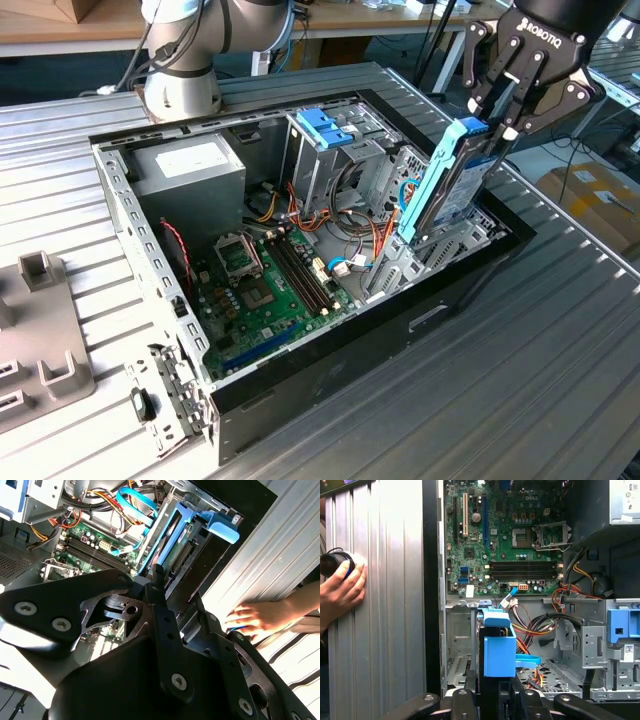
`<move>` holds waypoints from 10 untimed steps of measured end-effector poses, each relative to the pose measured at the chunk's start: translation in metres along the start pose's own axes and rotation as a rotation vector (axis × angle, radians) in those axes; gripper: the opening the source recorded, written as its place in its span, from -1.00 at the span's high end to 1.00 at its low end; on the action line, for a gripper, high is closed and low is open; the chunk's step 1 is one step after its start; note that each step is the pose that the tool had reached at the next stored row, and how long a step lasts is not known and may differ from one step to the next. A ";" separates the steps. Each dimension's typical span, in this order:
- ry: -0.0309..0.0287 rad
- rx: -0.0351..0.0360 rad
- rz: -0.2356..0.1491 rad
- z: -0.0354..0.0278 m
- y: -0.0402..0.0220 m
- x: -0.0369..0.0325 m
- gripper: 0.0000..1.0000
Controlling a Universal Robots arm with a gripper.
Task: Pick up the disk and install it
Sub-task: 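Insert the disk into the insertion slot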
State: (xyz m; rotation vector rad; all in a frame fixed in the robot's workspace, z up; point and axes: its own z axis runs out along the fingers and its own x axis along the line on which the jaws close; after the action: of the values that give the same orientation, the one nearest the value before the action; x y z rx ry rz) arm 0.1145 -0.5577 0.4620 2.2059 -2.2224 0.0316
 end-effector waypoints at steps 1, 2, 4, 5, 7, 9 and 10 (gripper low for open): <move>0.0000 0.0000 0.000 0.0000 0.0000 0.0000 0.30; 0.0001 0.0000 0.000 0.0000 0.0000 0.0000 0.30; 0.0002 0.0000 0.000 -0.0001 0.0000 0.0000 0.30; 0.0002 0.0000 0.000 0.0002 0.0000 0.0000 0.30; 0.0001 0.0000 0.000 0.0039 0.0000 -0.0001 0.30; 0.0001 0.0000 0.000 0.0086 0.0001 -0.0002 0.30; 0.0001 0.0000 0.000 0.0099 0.0001 -0.0002 0.30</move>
State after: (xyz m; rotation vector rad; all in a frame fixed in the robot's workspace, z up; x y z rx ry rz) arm 0.1145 -0.5577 0.4520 2.2057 -2.2225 0.0317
